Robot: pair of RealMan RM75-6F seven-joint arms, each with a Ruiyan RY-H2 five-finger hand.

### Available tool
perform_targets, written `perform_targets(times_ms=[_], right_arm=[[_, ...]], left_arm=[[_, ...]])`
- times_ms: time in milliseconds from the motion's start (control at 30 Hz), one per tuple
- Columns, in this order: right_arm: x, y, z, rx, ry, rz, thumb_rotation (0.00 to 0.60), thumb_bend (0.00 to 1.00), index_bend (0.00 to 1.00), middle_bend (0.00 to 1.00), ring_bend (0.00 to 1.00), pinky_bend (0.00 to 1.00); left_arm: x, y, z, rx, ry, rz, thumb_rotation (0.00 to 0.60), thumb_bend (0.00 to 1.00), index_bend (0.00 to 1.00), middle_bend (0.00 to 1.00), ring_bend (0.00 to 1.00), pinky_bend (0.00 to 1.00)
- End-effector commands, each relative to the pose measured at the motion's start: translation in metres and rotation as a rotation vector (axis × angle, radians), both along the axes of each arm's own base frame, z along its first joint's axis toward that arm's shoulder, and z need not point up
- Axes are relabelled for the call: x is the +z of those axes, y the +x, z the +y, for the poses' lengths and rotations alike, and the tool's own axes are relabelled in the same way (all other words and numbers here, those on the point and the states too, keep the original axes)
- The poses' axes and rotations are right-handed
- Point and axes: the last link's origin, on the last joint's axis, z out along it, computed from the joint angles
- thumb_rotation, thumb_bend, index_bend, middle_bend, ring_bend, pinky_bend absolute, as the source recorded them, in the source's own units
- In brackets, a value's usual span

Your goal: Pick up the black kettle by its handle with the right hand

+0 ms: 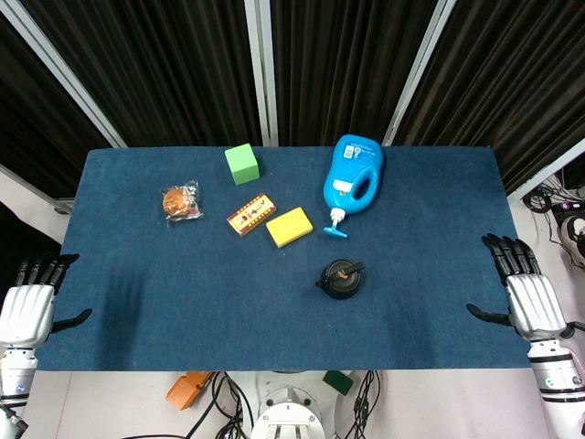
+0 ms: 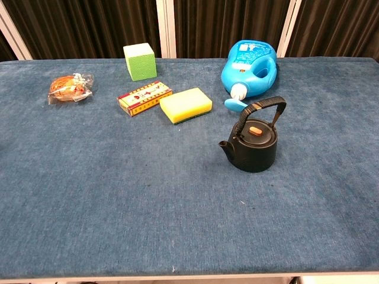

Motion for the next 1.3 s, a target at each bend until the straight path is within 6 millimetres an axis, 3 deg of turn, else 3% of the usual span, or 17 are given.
perform_targets(times_ms=[33, 133, 300, 400, 567, 733, 967, 1300], right_arm=[[-0.003, 0.004, -0.004, -0.002, 0.013, 0.008, 0.600, 0.04, 0.00, 0.11, 0.00, 0.00], [-0.007, 0.010, -0.008, 0.006, 0.042, 0.011, 0.600, 0.04, 0.00, 0.11, 0.00, 0.00], [-0.024, 0.038, -0.025, 0.103, 0.175, 0.031, 0.600, 0.04, 0.01, 0.11, 0.01, 0.00], [-0.040, 0.064, -0.043, 0.184, 0.266, 0.089, 0.600, 0.04, 0.11, 0.12, 0.07, 0.00], [-0.064, 0.098, -0.068, 0.286, 0.334, 0.179, 0.600, 0.04, 0.30, 0.25, 0.19, 0.00], [-0.085, 0.119, -0.085, 0.327, 0.389, 0.249, 0.600, 0.04, 0.35, 0.29, 0.22, 0.00], [-0.110, 0.137, -0.095, 0.358, 0.431, 0.292, 0.600, 0.04, 0.40, 0.31, 0.22, 0.00], [-0.133, 0.146, -0.101, 0.360, 0.483, 0.338, 0.600, 0.04, 0.41, 0.35, 0.28, 0.00]], left_arm=[[0.000, -0.002, 0.001, 0.009, 0.002, 0.000, 0.600, 0.02, 0.17, 0.17, 0.10, 0.00], [0.000, -0.003, 0.002, 0.017, 0.001, 0.003, 0.600, 0.02, 0.17, 0.17, 0.10, 0.00], [-0.001, -0.003, 0.002, 0.013, 0.001, 0.003, 0.600, 0.02, 0.17, 0.17, 0.10, 0.00], [-0.001, -0.003, 0.002, 0.011, 0.001, 0.001, 0.600, 0.02, 0.17, 0.17, 0.10, 0.00], [-0.001, -0.004, 0.001, 0.016, 0.001, 0.005, 0.600, 0.02, 0.17, 0.17, 0.10, 0.00], [0.000, -0.007, -0.001, 0.031, 0.000, 0.007, 0.600, 0.02, 0.17, 0.17, 0.10, 0.00], [0.000, -0.010, -0.001, 0.043, -0.003, 0.010, 0.600, 0.02, 0.17, 0.17, 0.10, 0.00], [-0.002, -0.012, 0.002, 0.047, -0.011, 0.010, 0.600, 0.02, 0.17, 0.17, 0.10, 0.00]])
